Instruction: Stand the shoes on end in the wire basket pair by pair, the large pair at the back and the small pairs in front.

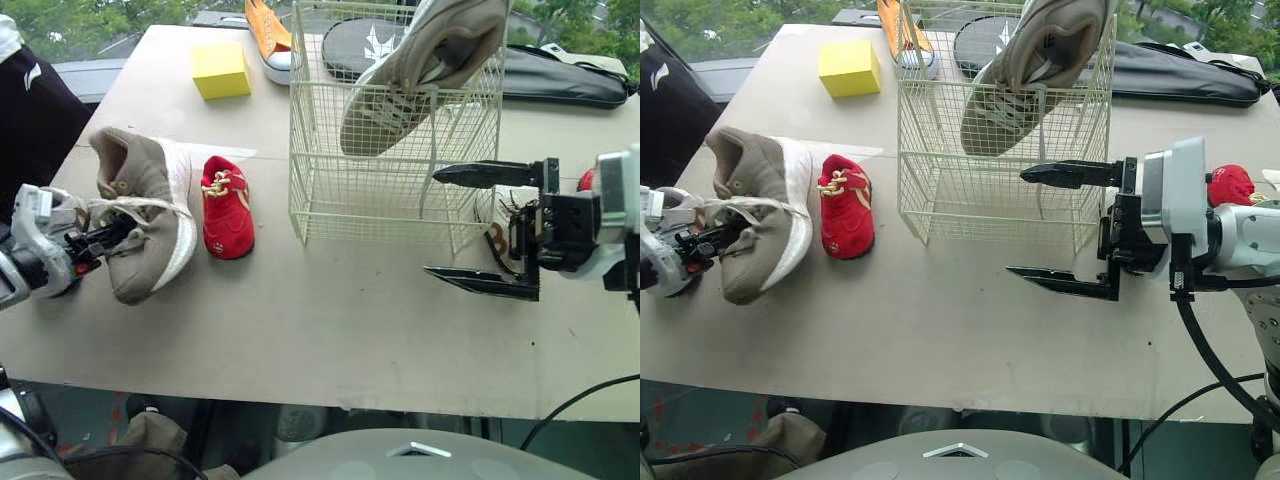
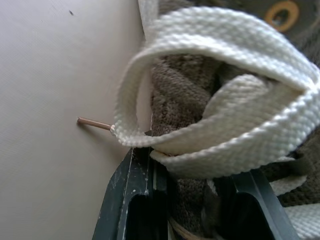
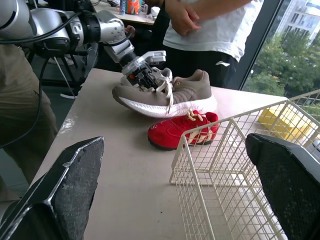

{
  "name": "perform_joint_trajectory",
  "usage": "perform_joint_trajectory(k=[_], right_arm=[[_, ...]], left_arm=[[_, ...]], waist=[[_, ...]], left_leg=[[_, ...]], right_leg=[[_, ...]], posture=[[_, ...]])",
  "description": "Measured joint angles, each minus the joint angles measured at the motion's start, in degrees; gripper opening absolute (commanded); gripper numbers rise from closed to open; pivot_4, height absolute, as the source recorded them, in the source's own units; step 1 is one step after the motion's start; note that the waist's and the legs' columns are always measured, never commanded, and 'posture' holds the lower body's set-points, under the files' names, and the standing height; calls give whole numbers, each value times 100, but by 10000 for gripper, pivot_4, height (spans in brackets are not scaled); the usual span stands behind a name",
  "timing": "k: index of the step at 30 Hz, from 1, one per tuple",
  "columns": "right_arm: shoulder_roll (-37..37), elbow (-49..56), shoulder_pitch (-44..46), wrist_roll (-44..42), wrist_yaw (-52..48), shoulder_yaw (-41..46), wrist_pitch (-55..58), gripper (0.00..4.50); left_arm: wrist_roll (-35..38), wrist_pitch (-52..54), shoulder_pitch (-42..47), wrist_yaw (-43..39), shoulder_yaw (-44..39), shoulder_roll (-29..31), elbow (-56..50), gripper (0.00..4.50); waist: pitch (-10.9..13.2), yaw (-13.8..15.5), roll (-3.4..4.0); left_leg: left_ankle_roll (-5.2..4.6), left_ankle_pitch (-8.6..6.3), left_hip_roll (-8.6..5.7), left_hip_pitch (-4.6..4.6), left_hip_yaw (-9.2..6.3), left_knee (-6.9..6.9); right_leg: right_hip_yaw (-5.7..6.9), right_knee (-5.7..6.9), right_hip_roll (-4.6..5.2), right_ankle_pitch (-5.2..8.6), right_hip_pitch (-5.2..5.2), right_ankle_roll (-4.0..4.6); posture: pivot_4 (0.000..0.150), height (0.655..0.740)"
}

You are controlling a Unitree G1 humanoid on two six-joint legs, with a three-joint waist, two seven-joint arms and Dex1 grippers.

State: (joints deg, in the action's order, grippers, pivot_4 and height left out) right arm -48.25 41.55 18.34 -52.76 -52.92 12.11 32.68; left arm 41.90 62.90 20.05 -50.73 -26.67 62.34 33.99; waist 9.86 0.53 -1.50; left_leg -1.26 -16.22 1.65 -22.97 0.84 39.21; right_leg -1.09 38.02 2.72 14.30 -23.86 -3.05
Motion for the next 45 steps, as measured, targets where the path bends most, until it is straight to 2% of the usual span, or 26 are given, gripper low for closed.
perform_joint_trajectory(k=[1, 3, 5, 7, 9, 12, 17, 18, 21, 26, 31, 34, 37, 41, 43, 45], right_arm=[[16, -10, -36, 8, 49, 11, -40, 45000], [32, -45, -49, 32, 88, 20, -67, 45000], [159, -202, 9, 66, 154, 2, -113, 45000], [190, -294, 80, 77, 181, -15, -152, 45000], [180, -415, 194, 89, 193, 4, -172, 45000], [178, -464, 319, 92, 307, 46, -178, 45000], [174, -387, 192, 233, 718, 267, -178, 45000], [177, -313, 118, 255, 881, 359, -174, 45000], [167, -54, -135, 321, 1267, 675, -164, 45000], [51, 380, -749, 309, 1813, 1376, -3, 45000], [1, 845, -1329, 53, 2245, 2064, 193, 45000], [-38, 1057, -1625, -91, 2445, 2368, 234, 45000], [-44, 1153, -1723, -179, 2573, 2466, 233, 45000], [-81, 1201, -1749, -238, 2709, 2467, 221, 45000], [-83, 1210, -1753, -253, 2717, 2465, 212, 45000], [-90, 1206, -1769, -252, 2716, 2463, 205, 45000]], left_arm=[[394, 552, -17, 619, -1095, -258, -703, 6797], [739, 854, 336, 1173, -1765, -398, -1337, 6723], [1165, 932, 1278, 2029, -2151, -827, -2215, 6684], [1421, 661, 2321, 2757, -2151, -1403, -2890, 6650], [1211, -275, 3456, 3389, -1606, -2254, -3481, 6640], [638, -1339, 4113, 3697, -641, -2858, -3751, 6640], [-985, -3424, 4515, 3539, 761, -3564, -2768, 6640], [-1487, -4191, 4607, 3356, 1192, -3737, -2353, 6640], [-2378, -5774, 4796, 3229, 1795, -4183, -1474, 6640], [-3201, -7471, 4957, 3380, 2183, -4758, -350, 6640], [-3619, -8326, 4902, 3557, 2294, -5059, 255, 6640], [-3842, -8615, 4487, 3715, 2371, -5137, 240, 6640], [-4195, -8726, 3971, 3882, 2516, -5136, 238, 6640], [-4449, -8767, 3742, 3928, 2661, -5138, 24, 6640], [-4371, -8644, 3652, 3812, 2668, -5154, -125, 16820], [-4025, -8293, 3425, 3459, 2635, -5160, -536, 24844]], waist=[[3, 7, -68], [-10, 34, -96], [-14, 83, -102], [-15, 158, -98], [-16, 211, -99], [-26, 154, -78], [-24, 32, -68], [-23, 23, -66], [-21, 29, -64], [-20, 27, -63], [-20, 24, -63], [-23, 22, -60], [-23, 28, -59], [-26, 62, -54], [-27, 59, -53], [-29, 49, -50]], left_leg=[[2, 0, 15, -19, -26, 9], [5, 0, 14, -35, -48, 19], [9, 3, -10, -69, -100, 41], [28, 14, -36, -78, -118, 58], [30, 16, -47, -83, -128, 70], [29, 16, -66, -74, -109, 69], [30, 18, -61, -77, -106, 60], [30, 17, -61, -79, -99, 60], [25, 15, -64, -82, -91, 60], [13, 8, -64, -84, -90, 60], [-1, 1, -63, -80, -89, 60], [-1, 1, -62, -74, -86, 60], [-1, 2, -61, -75, -88, 63], [-3, 0, -63, -74, -100, 80], [-4, 0, -64, -72, -102, 84], [-4, 0, -63, -70, -104, 85]], right_leg=[[23, -2, 4, -1, -5, 1], [44, -9, 22, -2, -5, 2], [70, -9, 42, -3, -6, 0], [94, -2, 47, -5, -2, -3], [110, -8, 51, -12, 9, -13], [92, -9, 48, -12, 10, -15], [94, -10, 25, -11, -1, -13], [87, -11, 23, -11, -3, -13], [80, -18, 26, -11, -4, -15], [76, -18, 26, -10, -5, -17], [74, -16, 24, -10, -4, -18], [69, -13, 24, -10, -3, -18], [70, -9, 21, -10, -3, -18], [78, -9, 21, -12, 14, -22], [79, -10, 21, -13, 21, -23], [80, -10, 21, -13, 24, -23]], posture=[[1500, 7400], [1500, 7400], [1500, 7400], [1500, 7400], [1500, 7400], [1500, 7400], [1500, 7400], [1500, 7400], [1500, 7400], [1500, 7400], [1500, 7400], [1500, 7400], [1500, 7400], [1500, 7400], [1500, 7400], [1500, 7400]])
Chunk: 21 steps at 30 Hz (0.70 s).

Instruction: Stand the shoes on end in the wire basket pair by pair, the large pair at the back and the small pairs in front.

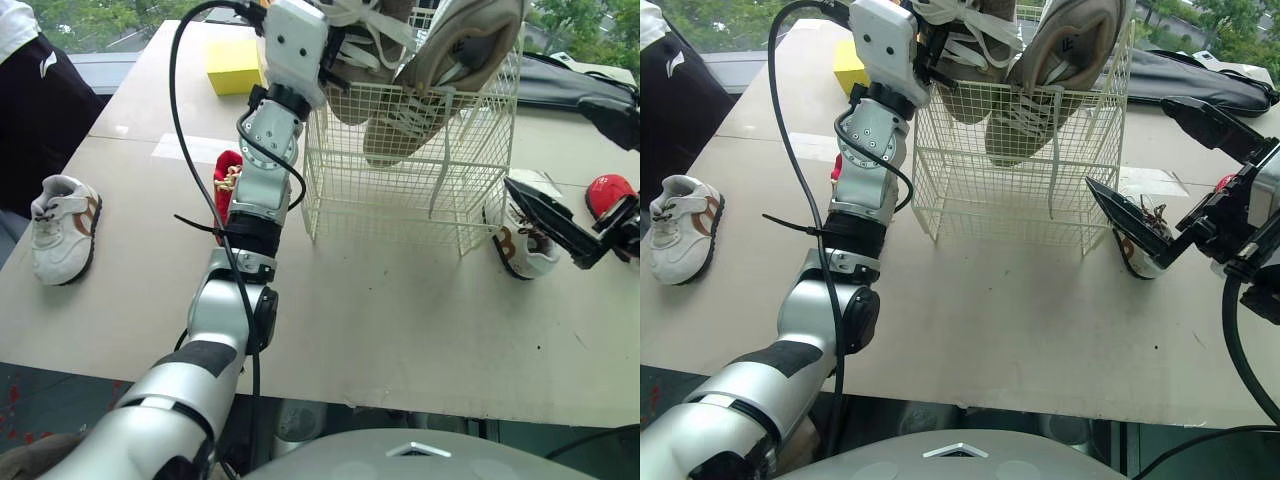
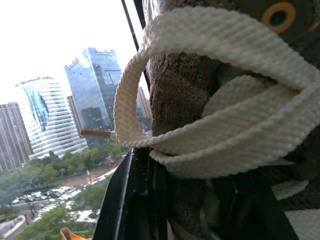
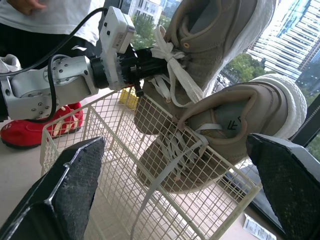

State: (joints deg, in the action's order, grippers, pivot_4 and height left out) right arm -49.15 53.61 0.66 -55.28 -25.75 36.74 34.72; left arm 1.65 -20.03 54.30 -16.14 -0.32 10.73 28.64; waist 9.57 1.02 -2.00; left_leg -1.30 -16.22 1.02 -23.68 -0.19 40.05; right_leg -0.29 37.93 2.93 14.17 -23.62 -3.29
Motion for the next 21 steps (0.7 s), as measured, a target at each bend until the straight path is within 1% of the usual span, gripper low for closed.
perform_joint_trajectory(k=[1, 2, 3, 4, 5, 9, 12, 16, 21], right_arm=[[-4, -9, -10, 0, -5, -3, -2, 45000], [-7, -19, -18, 1, -11, -4, -4, 45000], [-9, -29, -20, 3, -17, -5, -8, 45000], [-10, -44, -25, 5, -28, -7, -17, 45000], [-11, -70, -32, 9, -48, -9, -28, 45000], [-53, -240, -28, 67, -196, -48, -55, 45000], [-95, -448, 98, 100, -311, -211, -125, 45000], [-124, -811, 636, 182, -362, -614, -169, 45000], [-124, -1111, 1061, 307, -447, -993, -244, 45000]], left_arm=[[207, 268, -141, -138, -27, -6, -281, 29950], [362, 495, -266, -213, -43, -21, -504, 33874], [520, 790, -401, -240, -85, -27, -793, 39324], [603, 1047, -519, -227, -140, -25, -1056, 43655], [678, 1279, -623, -214, -174, -8, -1291, 44459], [1085, 2384, -1116, -221, -234, 161, -2659, 44459], [1574, 3183, -1382, -243, -401, 299, -3523, 44459], [2052, 3869, -1681, -367, -450, 488, -4216, 44459], [2450, 4427, -2097, -449, -792, 890, -4640, 44459]], waist=[[-1, 2, 2], [-1, 1, 2], [-1, -5, 2], [-1, -14, 2], [-1, -19, 2], [-1, -25, 3], [-2, -26, 4], [-3, -30, 8], [-3, -29, 9]], left_leg=[[0, 0, 0, -1, -4, 1], [1, 0, 1, -1, -7, 2], [1, 0, 2, -2, -7, 4], [1, 0, 2, -1, -7, 4], [1, 0, 3, -1, -7, 4], [10, 6, 15, -1, -8, 4], [13, 7, 19, 1, -7, 5], [9, 5, 17, 6, -5, 7], [11, 6, 18, 5, -5, 7]], right_leg=[[4, 0, 0, 0, 0, 0], [6, 1, 0, 0, 1, 0], [6, 2, -1, 0, 1, 0], [5, 2, -1, 0, 1, 0], [5, 3, -2, 0, 1, 0], [5, 3, -8, 0, 0, 1], [2, 4, -9, 0, 1, 1], [-2, 4, -11, 0, 5, 1], [-1, 2, -14, 1, 4, 2]], posture=[[1500, 7400], [1500, 7400], [1500, 7400], [1500, 7400], [1500, 7400], [1500, 7400], [1500, 7400], [1500, 7400], [1500, 7400]])
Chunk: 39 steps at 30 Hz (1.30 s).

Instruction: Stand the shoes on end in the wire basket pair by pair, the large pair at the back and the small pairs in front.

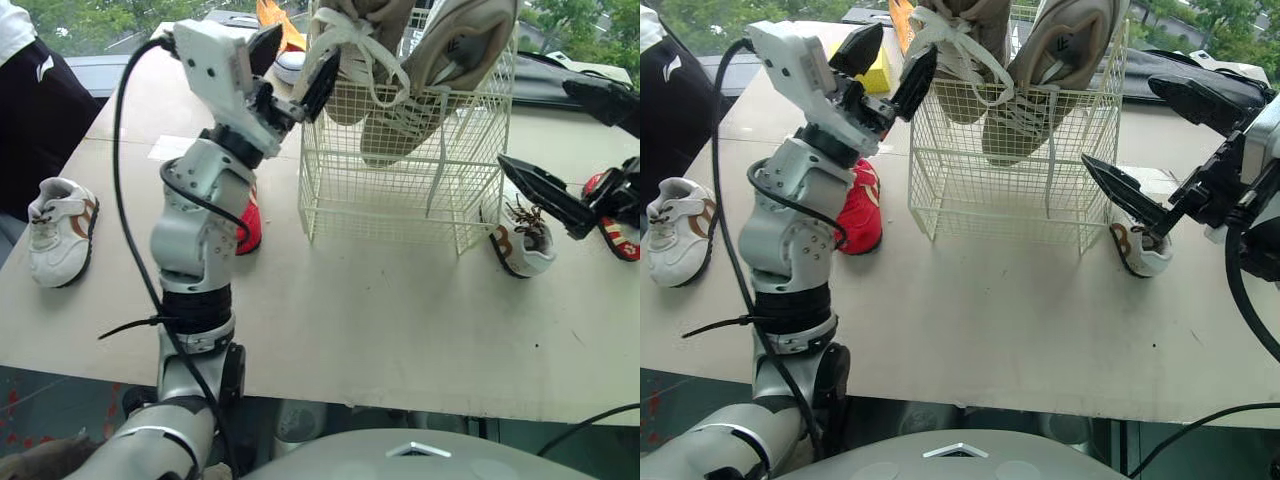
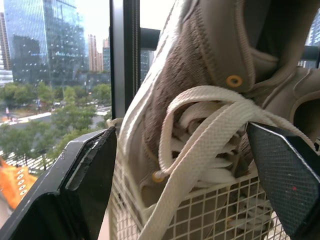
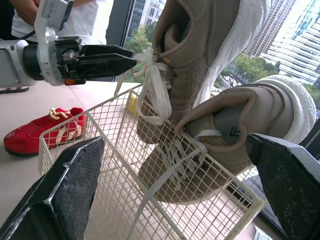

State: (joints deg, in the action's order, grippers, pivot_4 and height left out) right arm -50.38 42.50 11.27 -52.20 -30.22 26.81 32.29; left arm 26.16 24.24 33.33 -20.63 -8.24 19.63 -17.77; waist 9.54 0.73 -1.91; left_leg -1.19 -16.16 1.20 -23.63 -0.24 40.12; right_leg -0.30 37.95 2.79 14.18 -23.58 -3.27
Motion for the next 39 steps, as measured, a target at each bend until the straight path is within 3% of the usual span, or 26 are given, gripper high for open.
perform_joint_trajectory(k=[4, 5, 8, 11, 12, 15, 23, 26, 34, 36, 39], right_arm=[[91, -189, 388, -47, -26, -247, -8, 45000], [150, -237, 516, -128, -21, -319, -8, 45000], [232, -349, 656, -337, -19, -407, 50, 36847], [280, -501, 889, -512, -16, -527, 122, 22450], [370, -607, 1111, -529, 12, -639, 128, 15758], [550, -938, 1715, -457, 108, -909, 122, 981], [1448, -2392, 3815, 436, 184, -1827, -184, 422], [1966, -3425, 5099, 1168, 127, -2279, -662, 0], [2501, -5113, 6236, 1992, -725, -2574, -1536, 0], [2602, -5283, 6353, 2054, -838, -2574, -1649, 0], [2923, -5764, 6714, 2209, -908, -2572, -1937, 0]], left_arm=[[359, 219, -210, -188, -204, 174, -151, 44459], [496, 263, -210, -246, -275, 215, -206, 42138], [676, 311, -213, -336, -302, 249, -272, 32596], [819, 370, -213, -341, -291, 219, -354, 18058], [848, 380, -221, -341, -290, 218, -375, 12155], [911, 406, -253, -345, -234, 201, -413, 0], [964, 405, -295, -336, -188, 137, -433, 0], [1124, 400, -394, -428, -251, 156, -578, 9325], [2203, 891, -1536, -643, -961, 990, -1703, 40658], [2359, 936, -1634, -617, -1038, 1064, -1785, 43712], [2515, 966, -1780, -415, -1088, 1037, -1974, 43712]], waist=[[1, 8, 1], [1, 10, 1], [1, 13, 2], [2, 3, 2], [2, -5, 3], [4, -32, 12], [13, -55, 26], [14, -117, 30], [23, -157, 45], [23, -142, 45], [26, -153, 50]], left_leg=[[-3, -1, 2, -1, -2, 0], [-3, -2, 1, -2, -2, 1], [-3, -1, 1, -4, -3, 1], [-3, -2, 1, -2, -1, 1], [-4, -2, 1, 0, -1, 1], [-8, -5, 1, 4, 5, 1], [7, 4, -1, -4, 6, -1], [13, 7, 0, -10, 11, -5], [14, 7, 11, -8, 17, -25], [13, 6, 10, -9, 14, -25], [13, 6, 7, -8, 21, -25]], right_leg=[[2, 0, 1, 0, 0, 0], [2, -1, 2, 0, 0, 0], [2, -2, 3, 0, 0, 0], [0, -1, 2, 0, 0, 0], [0, 1, 0, 0, 0, 0], [-6, 4, -2, -1, -1, 1], [-7, 4, -2, -1, -12, 1], [-11, 5, -2, -1, -26, 2], [-28, 3, 1, -1, -37, 2], [-25, 2, 3, -1, -35, 2], [-33, 3, 6, -1, -36, 1]], posture=[[1500, 7400], [1500, 7400], [1500, 7400], [1500, 7400], [1500, 7400], [1500, 7400], [1500, 7400], [1500, 7400], [1500, 7400], [1500, 7400], [1500, 7400]])
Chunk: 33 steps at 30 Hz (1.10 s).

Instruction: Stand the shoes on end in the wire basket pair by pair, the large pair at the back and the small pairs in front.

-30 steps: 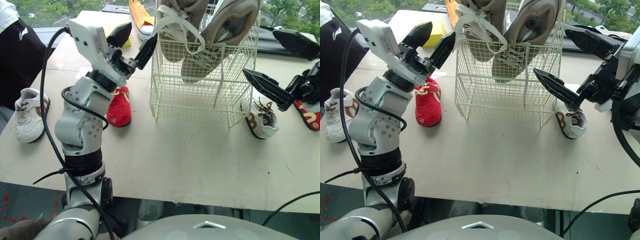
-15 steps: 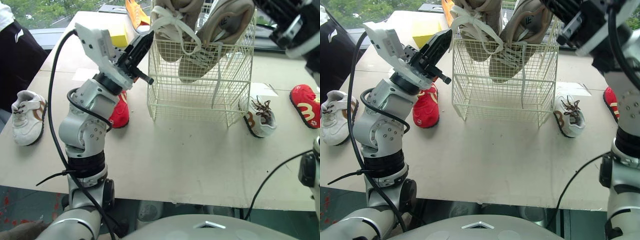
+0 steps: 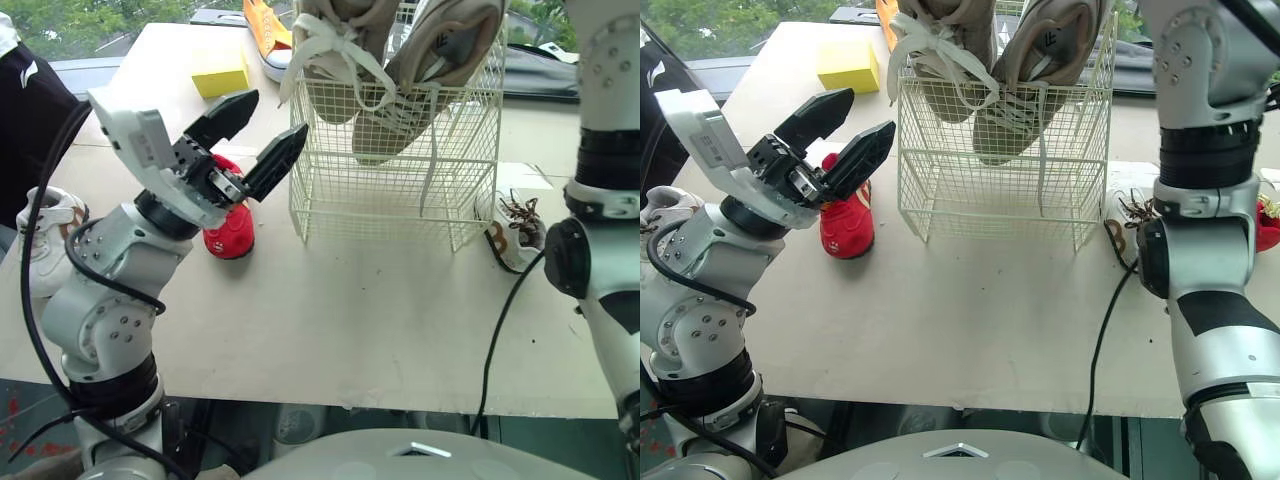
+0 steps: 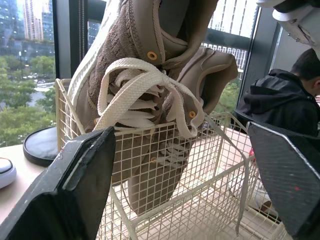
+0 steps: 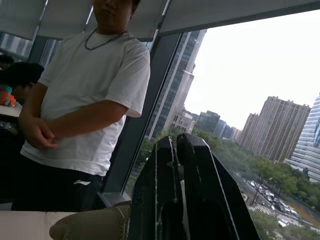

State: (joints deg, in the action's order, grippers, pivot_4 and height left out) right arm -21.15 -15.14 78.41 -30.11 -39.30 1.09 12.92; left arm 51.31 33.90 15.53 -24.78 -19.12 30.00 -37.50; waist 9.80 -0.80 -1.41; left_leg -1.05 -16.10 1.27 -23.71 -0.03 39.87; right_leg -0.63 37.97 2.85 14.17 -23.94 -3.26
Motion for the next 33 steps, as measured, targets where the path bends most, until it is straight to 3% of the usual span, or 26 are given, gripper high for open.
perform_joint_trajectory(k=[4, 8, 13, 17, 26, 31, 33], right_arm=[[226, -521, 325, 329, -82, -45, -334, 0], [169, -684, 86, 785, -695, -569, -198, 0], [214, -659, 22, 1010, -987, -808, -27, 0], [211, -620, 1, 1061, -1052, -752, 60, 0], [216, 224, -451, 594, -774, -89, 591, 0], [18, 1119, -948, 175, -513, 265, 1099, 0], [-176, 1590, -1328, -21, -499, 426, 1316, 9008]], left_arm=[[66, -2, -128, 267, 23, -37, -221, 43712], [68, -10, -262, 408, 45, -37, -254, 43712], [68, -58, -281, 507, 70, -37, -299, 43712], [67, -104, -309, 522, 116, -37, -354, 43712], [23, -237, -271, 388, 299, -37, -177, 43712], [-371, -386, -33, 294, 469, -11, 177, 43712], [-528, -440, 180, 230, 555, 3, 422, 45000]], waist=[[-1, 13, 0], [-3, 2, 7], [-14, -17, 14], [-19, -18, 21], [-18, 12, 21], [-16, 27, 23], [-16, 34, 22]], left_leg=[[2, 0, -1, 1, -8, -4], [1, 0, -2, 7, 1, -4], [-19, -11, -4, 109, 30, -54], [-17, -10, -3, 128, 35, -57], [-14, -8, 1, 84, 34, -62], [-14, -8, -1, 77, 33, -72], [-15, -9, -1, 74, 35, -71]], right_leg=[[8, 0, -1, 0, 1, 1], [-1, 1, -1, 0, 2, 1], [-30, 1, -3, 0, 65, 5], [-36, 4, -10, -3, 73, 11], [-34, -3, -6, -3, 42, 10], [-29, -11, -6, -3, 37, 10], [-30, -15, -5, -2, 37, 9]], posture=[[1500, 7400], [1500, 7400], [1500, 7400], [1500, 7400], [1500, 7400], [1500, 7400], [1500, 7400]])
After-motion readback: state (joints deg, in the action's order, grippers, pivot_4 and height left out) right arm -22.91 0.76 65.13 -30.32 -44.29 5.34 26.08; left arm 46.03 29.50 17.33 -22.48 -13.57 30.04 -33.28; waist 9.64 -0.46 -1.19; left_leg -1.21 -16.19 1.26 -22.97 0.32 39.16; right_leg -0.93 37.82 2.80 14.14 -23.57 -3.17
